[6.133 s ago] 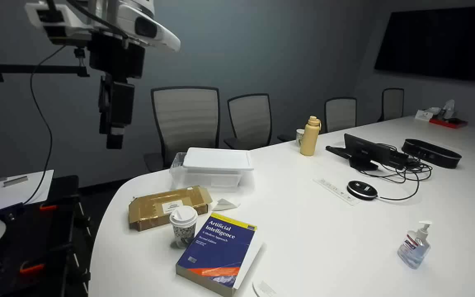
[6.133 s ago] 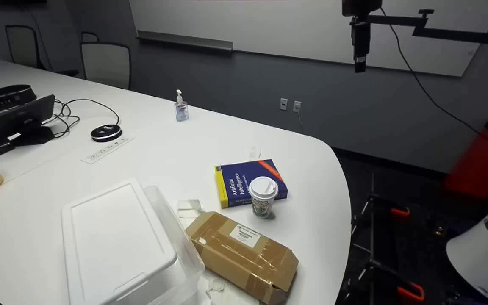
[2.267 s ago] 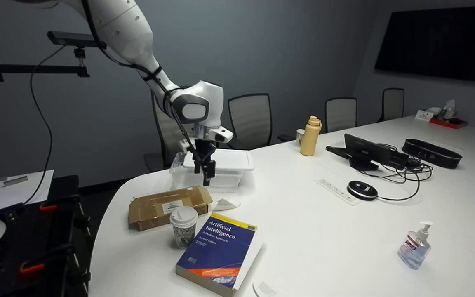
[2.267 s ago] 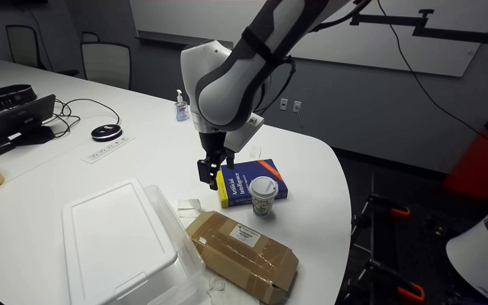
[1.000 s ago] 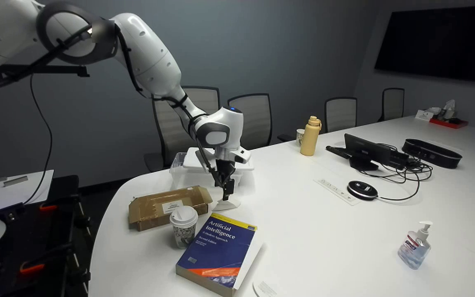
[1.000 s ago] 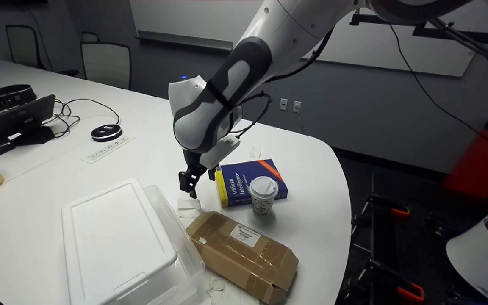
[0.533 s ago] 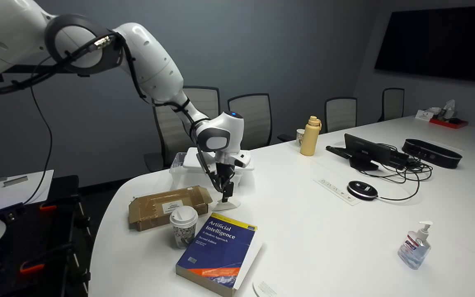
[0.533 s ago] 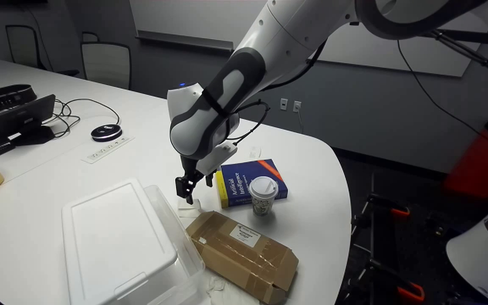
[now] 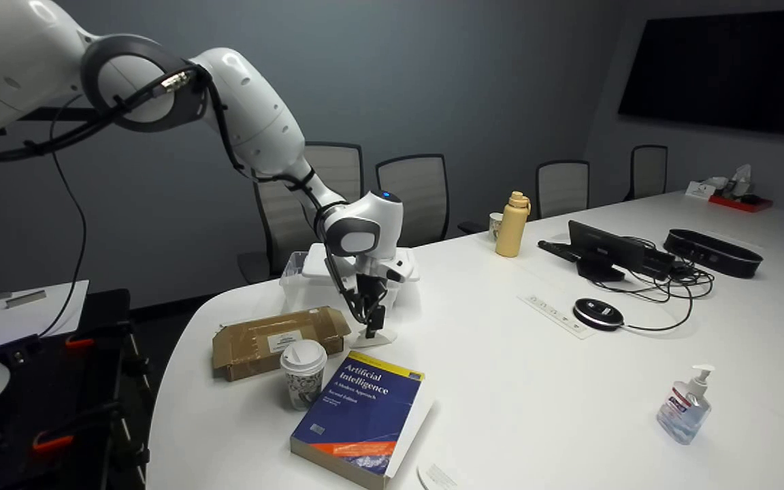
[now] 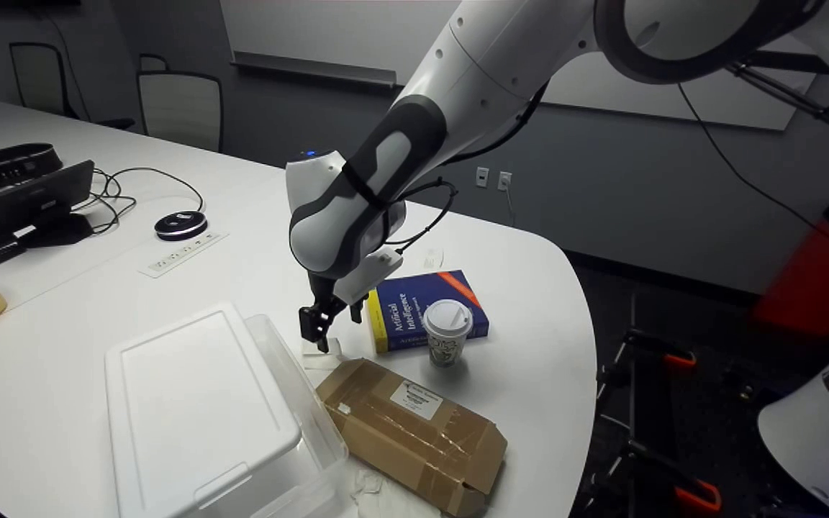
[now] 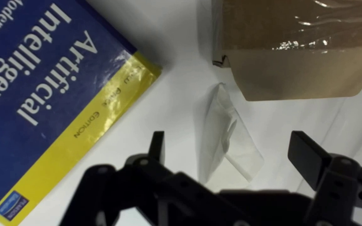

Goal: Move the white paper to the front closer to the cardboard box

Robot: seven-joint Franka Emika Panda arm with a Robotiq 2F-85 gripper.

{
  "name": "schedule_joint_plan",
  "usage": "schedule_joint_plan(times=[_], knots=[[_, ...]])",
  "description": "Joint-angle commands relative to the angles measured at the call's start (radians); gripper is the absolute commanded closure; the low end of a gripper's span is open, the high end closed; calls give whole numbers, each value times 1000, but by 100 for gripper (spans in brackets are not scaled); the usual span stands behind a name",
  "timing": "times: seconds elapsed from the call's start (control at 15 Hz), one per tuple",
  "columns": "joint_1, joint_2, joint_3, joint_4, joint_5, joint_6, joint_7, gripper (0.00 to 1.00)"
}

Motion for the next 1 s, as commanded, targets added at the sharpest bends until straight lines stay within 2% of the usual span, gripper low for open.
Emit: schedule_joint_plan(times=[0.0,0.93], knots=[[-7,20,9,31,17,-9,-1,0],[-11,84,5,90,9,-17,-4,0]])
